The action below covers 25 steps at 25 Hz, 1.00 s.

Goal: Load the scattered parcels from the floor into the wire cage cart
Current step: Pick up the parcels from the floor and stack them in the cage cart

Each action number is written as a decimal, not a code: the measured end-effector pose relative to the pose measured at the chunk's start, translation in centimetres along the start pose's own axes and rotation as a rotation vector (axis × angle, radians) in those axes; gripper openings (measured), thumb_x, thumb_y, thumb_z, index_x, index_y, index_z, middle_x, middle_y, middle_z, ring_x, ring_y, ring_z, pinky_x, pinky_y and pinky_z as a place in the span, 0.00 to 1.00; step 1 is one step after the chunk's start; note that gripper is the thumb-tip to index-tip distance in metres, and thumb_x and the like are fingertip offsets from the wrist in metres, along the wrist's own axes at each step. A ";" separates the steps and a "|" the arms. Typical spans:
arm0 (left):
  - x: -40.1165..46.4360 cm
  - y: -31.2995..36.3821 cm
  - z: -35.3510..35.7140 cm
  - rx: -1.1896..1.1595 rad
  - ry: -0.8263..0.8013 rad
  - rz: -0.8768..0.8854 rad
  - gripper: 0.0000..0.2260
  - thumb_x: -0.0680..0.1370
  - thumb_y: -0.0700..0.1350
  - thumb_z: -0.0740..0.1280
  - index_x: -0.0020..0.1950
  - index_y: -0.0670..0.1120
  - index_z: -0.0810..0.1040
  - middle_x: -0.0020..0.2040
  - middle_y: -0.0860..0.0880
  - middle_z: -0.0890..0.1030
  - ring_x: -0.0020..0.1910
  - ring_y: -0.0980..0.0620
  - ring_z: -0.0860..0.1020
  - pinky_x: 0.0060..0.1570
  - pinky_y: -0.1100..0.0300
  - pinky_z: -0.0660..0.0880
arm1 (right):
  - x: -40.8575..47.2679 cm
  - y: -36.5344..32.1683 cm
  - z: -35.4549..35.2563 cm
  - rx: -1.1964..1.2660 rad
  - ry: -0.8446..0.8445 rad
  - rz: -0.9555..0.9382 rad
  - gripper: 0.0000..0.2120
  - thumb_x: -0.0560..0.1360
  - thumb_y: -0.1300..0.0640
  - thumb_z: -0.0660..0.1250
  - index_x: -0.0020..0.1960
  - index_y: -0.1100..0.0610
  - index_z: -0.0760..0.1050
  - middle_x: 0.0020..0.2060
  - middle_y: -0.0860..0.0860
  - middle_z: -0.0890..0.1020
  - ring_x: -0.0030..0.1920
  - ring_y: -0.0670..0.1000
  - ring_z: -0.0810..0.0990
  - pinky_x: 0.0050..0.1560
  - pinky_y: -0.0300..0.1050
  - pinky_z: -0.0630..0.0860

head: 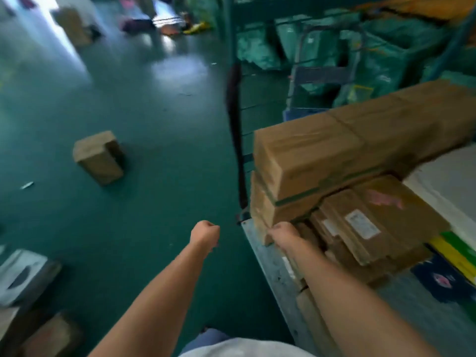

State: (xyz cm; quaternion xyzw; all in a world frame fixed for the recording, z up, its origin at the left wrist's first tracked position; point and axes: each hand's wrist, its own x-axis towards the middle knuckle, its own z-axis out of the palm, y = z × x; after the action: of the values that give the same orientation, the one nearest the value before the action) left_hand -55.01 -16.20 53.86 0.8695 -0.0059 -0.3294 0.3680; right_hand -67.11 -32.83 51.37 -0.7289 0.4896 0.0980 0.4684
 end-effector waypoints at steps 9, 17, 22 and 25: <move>4.6 -14.7 -21.1 -0.252 0.202 -0.173 0.08 0.76 0.36 0.55 0.46 0.43 0.73 0.41 0.44 0.77 0.36 0.46 0.75 0.31 0.61 0.71 | -1.8 -17.3 21.4 -0.166 -0.188 -0.174 0.05 0.76 0.57 0.64 0.50 0.56 0.75 0.43 0.54 0.79 0.41 0.54 0.76 0.34 0.43 0.67; 11.0 -21.6 -34.5 -0.388 0.251 -0.222 0.08 0.76 0.35 0.53 0.45 0.44 0.69 0.40 0.44 0.71 0.36 0.47 0.68 0.31 0.60 0.63 | -1.8 -29.3 35.3 -0.226 -0.288 -0.214 0.11 0.77 0.58 0.62 0.59 0.56 0.74 0.48 0.54 0.80 0.41 0.52 0.78 0.32 0.42 0.69; 19.0 -21.1 -40.1 -0.446 0.246 -0.254 0.07 0.78 0.35 0.54 0.47 0.44 0.70 0.41 0.44 0.72 0.38 0.46 0.70 0.34 0.58 0.66 | 3.7 -37.1 41.4 -0.225 -0.301 -0.232 0.08 0.78 0.58 0.62 0.55 0.57 0.74 0.46 0.53 0.79 0.43 0.53 0.77 0.36 0.44 0.69; 25.3 -18.9 -44.7 -0.424 0.248 -0.268 0.07 0.79 0.36 0.54 0.45 0.44 0.70 0.41 0.44 0.73 0.38 0.46 0.70 0.36 0.58 0.67 | 8.4 -43.1 44.6 -0.185 -0.319 -0.210 0.08 0.78 0.58 0.61 0.55 0.57 0.75 0.46 0.53 0.79 0.44 0.53 0.78 0.37 0.44 0.70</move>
State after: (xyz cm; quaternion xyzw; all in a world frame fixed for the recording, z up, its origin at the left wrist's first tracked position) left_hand -13.85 19.61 50.19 0.7999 0.2231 -0.2600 0.4928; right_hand -14.13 0.23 47.42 -0.7910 0.3198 0.2072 0.4787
